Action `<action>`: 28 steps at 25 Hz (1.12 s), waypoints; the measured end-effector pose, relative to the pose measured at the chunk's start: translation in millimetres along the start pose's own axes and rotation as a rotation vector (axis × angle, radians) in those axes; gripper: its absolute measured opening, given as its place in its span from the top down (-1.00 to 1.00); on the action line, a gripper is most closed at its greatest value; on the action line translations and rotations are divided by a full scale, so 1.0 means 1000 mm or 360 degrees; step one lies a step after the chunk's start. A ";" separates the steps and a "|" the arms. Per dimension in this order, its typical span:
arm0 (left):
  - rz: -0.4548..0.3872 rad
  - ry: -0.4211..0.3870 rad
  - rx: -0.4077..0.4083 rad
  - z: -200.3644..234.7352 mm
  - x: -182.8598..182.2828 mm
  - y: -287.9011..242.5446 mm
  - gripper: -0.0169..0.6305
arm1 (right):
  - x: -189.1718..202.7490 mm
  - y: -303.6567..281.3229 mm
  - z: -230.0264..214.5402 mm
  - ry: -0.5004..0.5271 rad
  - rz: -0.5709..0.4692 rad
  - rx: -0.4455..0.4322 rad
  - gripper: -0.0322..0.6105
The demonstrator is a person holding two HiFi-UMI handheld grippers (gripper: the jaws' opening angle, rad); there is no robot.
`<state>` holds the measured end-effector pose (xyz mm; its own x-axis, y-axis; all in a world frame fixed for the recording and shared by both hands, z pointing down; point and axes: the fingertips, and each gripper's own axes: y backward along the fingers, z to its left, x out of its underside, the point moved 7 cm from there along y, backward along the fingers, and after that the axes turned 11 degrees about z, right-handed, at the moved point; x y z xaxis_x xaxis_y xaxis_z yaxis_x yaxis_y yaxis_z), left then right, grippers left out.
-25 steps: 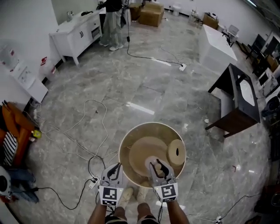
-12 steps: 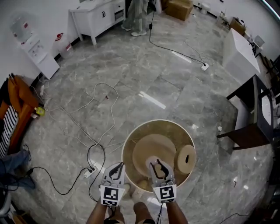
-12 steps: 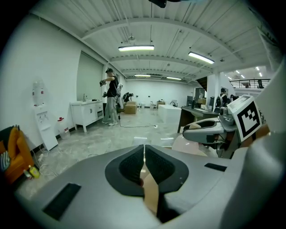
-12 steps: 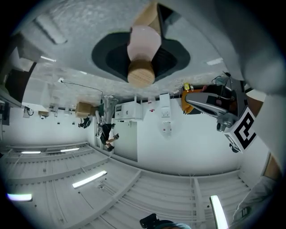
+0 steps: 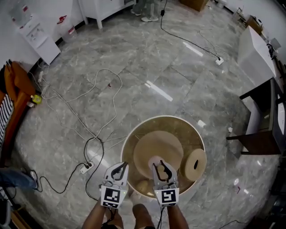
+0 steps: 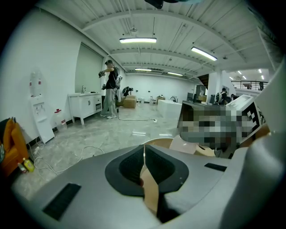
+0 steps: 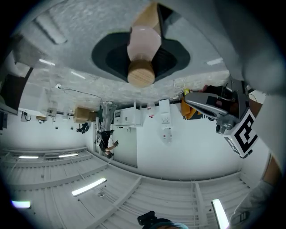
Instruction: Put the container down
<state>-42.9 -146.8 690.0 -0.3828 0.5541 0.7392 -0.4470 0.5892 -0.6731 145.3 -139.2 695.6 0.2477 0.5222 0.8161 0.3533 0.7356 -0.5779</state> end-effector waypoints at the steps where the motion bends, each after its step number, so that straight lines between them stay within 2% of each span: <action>1: 0.0002 -0.0003 0.0010 0.001 0.003 -0.009 0.87 | 0.006 -0.008 -0.002 -0.0006 0.0006 0.0000 0.51; 13: 0.0017 0.0058 0.0063 0.016 0.049 -0.083 0.87 | 0.072 -0.079 -0.018 -0.0006 0.0096 0.0015 0.51; 28: 0.0114 0.0146 0.0028 0.026 0.096 -0.131 0.87 | 0.112 -0.135 -0.026 0.0007 0.0133 -0.0032 0.51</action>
<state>-42.4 -185.7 849.8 -0.3387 0.6463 0.6838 -0.4355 0.5365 -0.7228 148.4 -191.0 864.6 0.2813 0.5793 0.7650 0.3491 0.6808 -0.6439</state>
